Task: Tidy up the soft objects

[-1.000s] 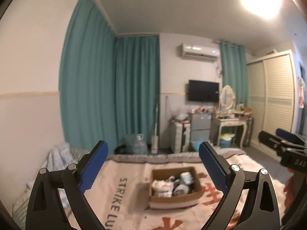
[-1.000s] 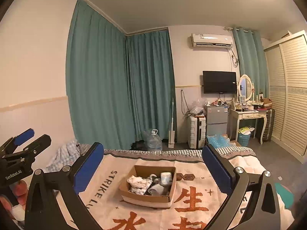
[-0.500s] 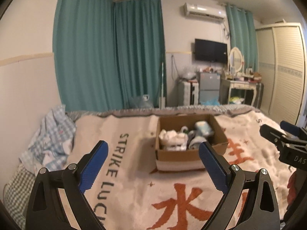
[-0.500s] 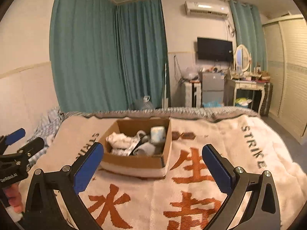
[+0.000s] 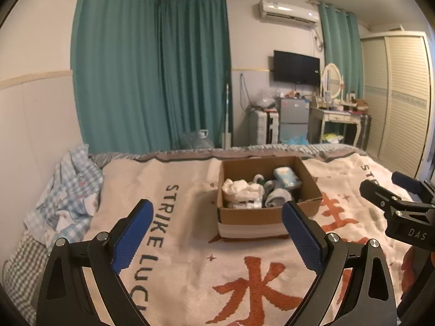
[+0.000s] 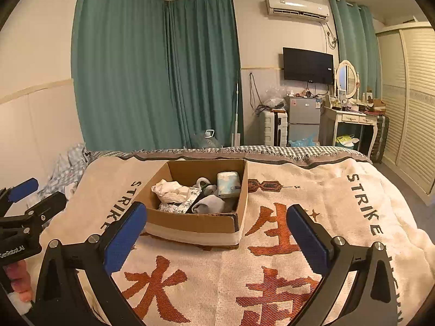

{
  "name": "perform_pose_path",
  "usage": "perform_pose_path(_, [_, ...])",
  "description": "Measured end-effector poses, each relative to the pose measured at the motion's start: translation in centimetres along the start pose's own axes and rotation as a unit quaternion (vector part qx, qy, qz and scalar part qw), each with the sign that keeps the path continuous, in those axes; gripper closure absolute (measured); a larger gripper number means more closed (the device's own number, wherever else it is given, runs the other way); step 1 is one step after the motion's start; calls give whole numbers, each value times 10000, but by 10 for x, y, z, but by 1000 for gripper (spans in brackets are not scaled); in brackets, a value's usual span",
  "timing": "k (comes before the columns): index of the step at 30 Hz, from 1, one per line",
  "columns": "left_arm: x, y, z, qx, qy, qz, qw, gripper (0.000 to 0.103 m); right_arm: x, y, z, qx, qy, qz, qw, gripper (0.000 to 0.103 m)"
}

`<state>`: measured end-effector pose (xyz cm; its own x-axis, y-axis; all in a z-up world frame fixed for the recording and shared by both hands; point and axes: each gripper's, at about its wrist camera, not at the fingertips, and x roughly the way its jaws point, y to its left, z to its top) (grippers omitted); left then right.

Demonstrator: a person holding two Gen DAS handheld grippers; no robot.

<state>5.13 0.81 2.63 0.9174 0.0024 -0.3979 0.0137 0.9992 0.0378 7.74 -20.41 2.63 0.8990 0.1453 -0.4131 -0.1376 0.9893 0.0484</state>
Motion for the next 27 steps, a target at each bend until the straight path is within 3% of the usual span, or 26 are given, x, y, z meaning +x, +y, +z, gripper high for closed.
perform_pose_path(27, [-6, -2, 2, 68, -54, -4, 10000, 6, -4, -1, 1, -14, -1, -19, 10000, 0])
